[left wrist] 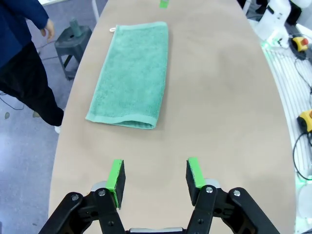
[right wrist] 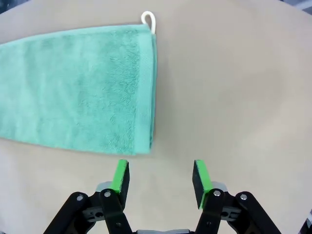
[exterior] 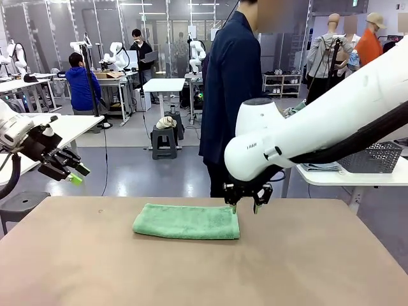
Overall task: Fold the towels and place them in the basket.
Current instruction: When a person lays out a Towel with hook on the table, fold it in half twice, then place the folded Towel with hook on the right side of the table.
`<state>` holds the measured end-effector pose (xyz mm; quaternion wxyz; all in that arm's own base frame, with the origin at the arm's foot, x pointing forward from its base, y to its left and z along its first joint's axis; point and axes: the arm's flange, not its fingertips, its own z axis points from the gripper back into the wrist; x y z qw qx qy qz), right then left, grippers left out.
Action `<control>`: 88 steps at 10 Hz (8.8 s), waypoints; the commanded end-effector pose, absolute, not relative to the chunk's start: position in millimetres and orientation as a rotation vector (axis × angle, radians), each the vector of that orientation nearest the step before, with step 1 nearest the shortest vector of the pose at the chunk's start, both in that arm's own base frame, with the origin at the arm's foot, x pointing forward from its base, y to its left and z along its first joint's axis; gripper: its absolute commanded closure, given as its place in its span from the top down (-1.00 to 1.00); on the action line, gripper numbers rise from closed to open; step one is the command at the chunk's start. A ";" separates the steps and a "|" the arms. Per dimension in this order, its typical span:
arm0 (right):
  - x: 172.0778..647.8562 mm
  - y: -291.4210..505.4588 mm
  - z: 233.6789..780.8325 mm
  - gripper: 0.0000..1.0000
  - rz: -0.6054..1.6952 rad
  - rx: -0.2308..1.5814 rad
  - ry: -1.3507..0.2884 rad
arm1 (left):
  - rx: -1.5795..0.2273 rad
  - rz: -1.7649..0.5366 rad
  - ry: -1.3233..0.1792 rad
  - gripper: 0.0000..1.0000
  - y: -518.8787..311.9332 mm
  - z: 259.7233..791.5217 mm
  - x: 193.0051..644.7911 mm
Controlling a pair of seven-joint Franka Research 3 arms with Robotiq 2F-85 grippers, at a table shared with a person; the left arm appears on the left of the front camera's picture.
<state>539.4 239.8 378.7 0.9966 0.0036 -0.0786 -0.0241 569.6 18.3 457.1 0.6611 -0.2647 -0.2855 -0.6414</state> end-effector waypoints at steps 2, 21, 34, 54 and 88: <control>571.7 246.9 343.6 0.33 -0.110 -0.015 -0.206 | -0.587 -1.450 -0.645 0.29 18.0 459.6 568.8; 606.9 252.9 282.3 -0.84 -0.140 0.097 -0.197 | -0.587 -1.450 -0.645 0.29 18.0 459.6 568.8; 603.6 195.5 333.1 -1.00 0.126 0.004 -0.247 | -0.587 -1.450 -0.645 0.29 18.0 459.6 568.8; 609.4 480.1 346.5 -1.00 -0.001 -0.013 -0.232 | -0.587 -1.450 -0.645 0.29 18.0 459.6 568.8; 560.1 332.9 409.5 0.70 0.053 0.154 -0.116 | -0.587 -1.450 -0.645 0.29 18.0 459.6 568.8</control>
